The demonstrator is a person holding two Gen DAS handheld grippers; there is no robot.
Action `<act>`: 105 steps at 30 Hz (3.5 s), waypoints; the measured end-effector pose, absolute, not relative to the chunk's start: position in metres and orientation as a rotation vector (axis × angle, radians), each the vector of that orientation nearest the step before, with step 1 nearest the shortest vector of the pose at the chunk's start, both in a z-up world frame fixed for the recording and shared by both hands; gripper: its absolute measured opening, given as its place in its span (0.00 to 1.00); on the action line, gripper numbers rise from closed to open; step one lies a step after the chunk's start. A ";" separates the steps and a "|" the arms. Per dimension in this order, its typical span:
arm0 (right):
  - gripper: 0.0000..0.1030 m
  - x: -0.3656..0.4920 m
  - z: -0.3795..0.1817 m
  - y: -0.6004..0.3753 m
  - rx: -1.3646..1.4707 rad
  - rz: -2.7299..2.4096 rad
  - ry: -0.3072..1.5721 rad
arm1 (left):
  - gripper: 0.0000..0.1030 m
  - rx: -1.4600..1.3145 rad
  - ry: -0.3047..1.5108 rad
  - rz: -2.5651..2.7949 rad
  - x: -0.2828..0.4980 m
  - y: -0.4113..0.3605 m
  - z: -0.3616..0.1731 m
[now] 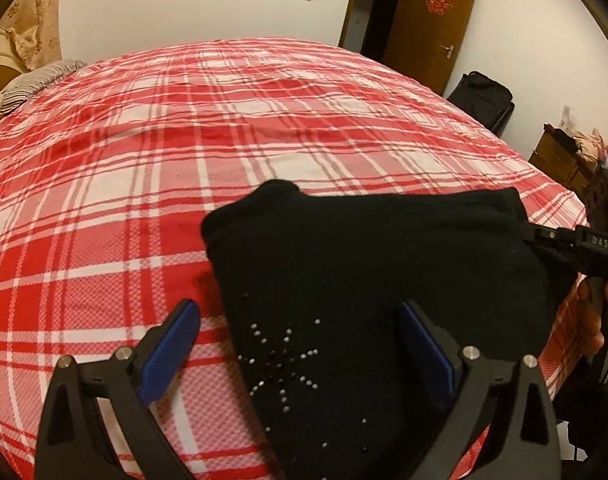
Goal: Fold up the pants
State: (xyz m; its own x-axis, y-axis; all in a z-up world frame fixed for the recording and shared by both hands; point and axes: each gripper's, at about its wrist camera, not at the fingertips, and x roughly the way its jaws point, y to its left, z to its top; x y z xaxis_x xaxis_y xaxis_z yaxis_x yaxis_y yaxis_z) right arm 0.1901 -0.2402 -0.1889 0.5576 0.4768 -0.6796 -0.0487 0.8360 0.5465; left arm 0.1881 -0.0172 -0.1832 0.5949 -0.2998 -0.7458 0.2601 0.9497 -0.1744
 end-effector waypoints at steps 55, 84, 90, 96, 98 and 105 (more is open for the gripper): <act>0.26 0.322 -0.120 0.061 0.157 0.905 0.994 | 0.19 -0.291 0.690 -0.051 0.157 0.195 -0.121; 0.54 0.375 -0.198 0.091 0.156 0.744 1.102 | 0.69 -0.222 0.790 0.135 0.179 0.226 -0.180; 0.61 0.367 -0.183 0.071 0.161 0.653 1.031 | 0.73 -0.219 0.790 0.178 0.167 0.224 -0.173; 0.61 0.340 -0.156 0.038 0.155 0.509 0.955 | 0.73 -0.230 0.753 0.196 0.137 0.217 -0.154; 0.61 0.319 -0.145 0.028 0.151 0.503 0.921 | 0.73 -0.224 0.732 0.192 0.124 0.210 -0.144; 0.61 0.235 -0.114 0.013 0.094 0.509 0.822 | 0.81 -0.199 0.642 0.156 0.087 0.184 -0.109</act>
